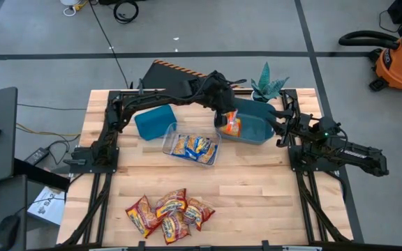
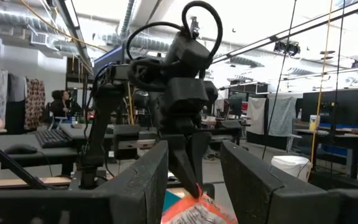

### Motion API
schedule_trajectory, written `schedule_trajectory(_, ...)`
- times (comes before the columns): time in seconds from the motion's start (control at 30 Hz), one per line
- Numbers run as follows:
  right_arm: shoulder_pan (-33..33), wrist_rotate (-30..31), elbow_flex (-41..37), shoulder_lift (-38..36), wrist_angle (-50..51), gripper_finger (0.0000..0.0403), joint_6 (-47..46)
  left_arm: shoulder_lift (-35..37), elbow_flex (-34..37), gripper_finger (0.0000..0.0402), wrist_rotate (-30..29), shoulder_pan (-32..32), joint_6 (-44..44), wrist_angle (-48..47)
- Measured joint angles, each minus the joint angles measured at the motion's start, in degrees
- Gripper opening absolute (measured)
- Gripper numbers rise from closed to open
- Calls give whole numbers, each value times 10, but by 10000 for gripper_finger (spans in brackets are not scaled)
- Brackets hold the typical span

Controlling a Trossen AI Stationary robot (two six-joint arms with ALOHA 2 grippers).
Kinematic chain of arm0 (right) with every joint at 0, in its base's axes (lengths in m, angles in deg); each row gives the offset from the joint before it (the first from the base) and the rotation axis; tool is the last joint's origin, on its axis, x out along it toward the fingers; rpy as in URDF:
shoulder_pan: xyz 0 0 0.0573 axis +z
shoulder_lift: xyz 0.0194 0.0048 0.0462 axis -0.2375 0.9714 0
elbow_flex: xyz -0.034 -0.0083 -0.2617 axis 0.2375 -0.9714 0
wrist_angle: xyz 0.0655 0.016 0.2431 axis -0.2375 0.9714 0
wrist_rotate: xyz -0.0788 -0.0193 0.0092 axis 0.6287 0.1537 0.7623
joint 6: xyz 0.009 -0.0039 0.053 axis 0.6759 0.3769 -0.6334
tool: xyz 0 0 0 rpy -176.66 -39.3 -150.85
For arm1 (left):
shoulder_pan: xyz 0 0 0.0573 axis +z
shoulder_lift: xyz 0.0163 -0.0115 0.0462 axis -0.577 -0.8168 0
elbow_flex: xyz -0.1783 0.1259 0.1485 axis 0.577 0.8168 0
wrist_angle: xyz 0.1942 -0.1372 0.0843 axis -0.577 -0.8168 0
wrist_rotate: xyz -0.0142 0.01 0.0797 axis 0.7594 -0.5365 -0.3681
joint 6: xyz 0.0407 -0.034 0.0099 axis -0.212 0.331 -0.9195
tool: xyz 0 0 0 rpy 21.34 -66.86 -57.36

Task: Sort Maruchan noodles
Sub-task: Put the orange noodle pack into the right large dark blue bin, then put the red noodle pack into the left small blue bin

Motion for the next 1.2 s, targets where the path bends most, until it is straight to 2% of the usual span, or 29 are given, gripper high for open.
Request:
schedule_trajectory(0.5,0,-2,0,0,-1,153,0,-86,1,8,-19,2,-40,17)
schedule_trajectory(0.63,0,-2,0,0,-1,153,0,-87,2,26,-35,-1,-41,15)
schedule_trajectory(0.73,0,-2,0,0,-1,153,0,-87,-1,54,-54,-5,-38,7)
schedule_trajectory(0.83,0,-2,0,0,-1,153,0,-87,-15,93,-72,-9,-25,-16)
schedule_trajectory(0.97,0,-2,0,0,0,153,0,-88,-54,136,-137,-17,-34,-97)
schedule_trajectory(1.2,0,-2,0,0,0,153,0,-87,-138,154,-146,-36,-49,-251)
